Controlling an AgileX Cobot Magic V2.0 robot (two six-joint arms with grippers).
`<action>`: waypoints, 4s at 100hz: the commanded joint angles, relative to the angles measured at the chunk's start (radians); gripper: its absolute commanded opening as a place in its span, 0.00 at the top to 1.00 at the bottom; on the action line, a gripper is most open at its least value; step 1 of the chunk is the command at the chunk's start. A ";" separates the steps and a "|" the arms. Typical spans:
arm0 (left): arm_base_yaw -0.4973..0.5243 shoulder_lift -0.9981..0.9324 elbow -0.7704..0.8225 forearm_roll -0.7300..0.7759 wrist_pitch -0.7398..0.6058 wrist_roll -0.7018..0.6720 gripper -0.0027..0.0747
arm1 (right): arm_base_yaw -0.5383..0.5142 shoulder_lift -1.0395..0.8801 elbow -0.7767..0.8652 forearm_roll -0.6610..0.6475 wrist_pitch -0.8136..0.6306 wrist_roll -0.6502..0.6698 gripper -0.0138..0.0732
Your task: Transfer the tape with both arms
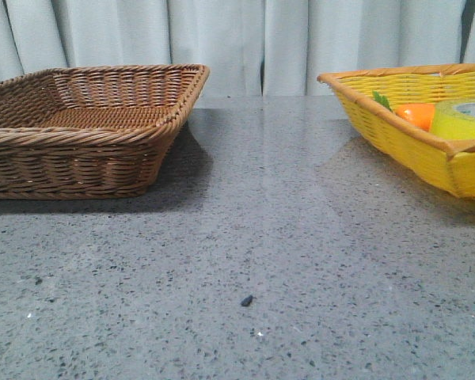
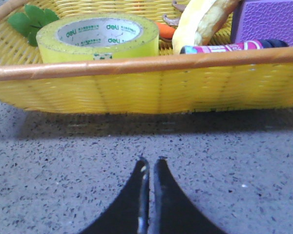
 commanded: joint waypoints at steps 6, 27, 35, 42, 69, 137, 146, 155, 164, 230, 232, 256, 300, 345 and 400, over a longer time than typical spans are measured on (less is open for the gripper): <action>0.002 -0.029 0.009 0.000 -0.055 -0.006 0.99 | -0.006 -0.020 0.021 -0.003 -0.014 -0.002 0.93; 0.002 -0.029 0.009 0.063 -0.106 -0.006 0.99 | -0.006 -0.020 0.021 0.003 -0.057 -0.002 0.93; 0.002 -0.029 0.009 0.069 -0.118 -0.006 0.99 | -0.006 -0.020 0.021 0.008 -0.109 -0.002 0.93; 0.002 -0.029 0.009 0.066 -0.118 -0.006 0.99 | -0.006 -0.020 0.021 0.008 -0.161 -0.002 0.93; 0.002 -0.029 0.009 0.065 -0.135 -0.006 0.99 | -0.006 -0.020 0.021 0.011 -0.250 -0.002 0.93; 0.004 -0.029 0.006 0.066 -0.439 -0.006 0.99 | -0.006 -0.020 0.014 0.018 -0.428 0.000 0.93; 0.004 -0.029 -0.011 0.064 -0.439 -0.006 0.99 | -0.004 -0.019 -0.018 0.018 -0.382 0.000 0.93; 0.004 -0.022 -0.046 0.064 -0.426 -0.006 0.99 | -0.004 -0.014 -0.066 0.018 -0.318 0.002 0.93; 0.004 0.007 -0.092 0.065 -0.407 -0.006 0.99 | -0.004 0.011 -0.122 0.018 -0.265 0.002 0.93; 0.002 0.360 -0.411 0.067 -0.310 -0.006 0.99 | 0.011 0.654 -0.783 0.041 0.285 -0.049 0.73; 0.002 0.366 -0.414 0.067 -0.310 -0.006 0.99 | 0.018 0.676 -0.802 0.042 0.295 -0.049 0.68; 0.002 0.380 -0.418 0.067 -0.312 -0.006 0.99 | 0.147 0.916 -1.009 0.042 0.458 -0.049 0.45; 0.002 0.380 -0.418 0.044 -0.312 -0.006 0.99 | 0.268 1.356 -1.240 0.042 0.629 -0.049 0.45; 0.002 0.380 -0.418 0.028 -0.319 -0.006 0.99 | 0.268 1.523 -1.248 0.024 0.627 -0.049 0.45; 0.002 0.380 -0.418 0.028 -0.379 -0.006 0.99 | 0.268 1.531 -1.248 0.010 0.629 -0.049 0.78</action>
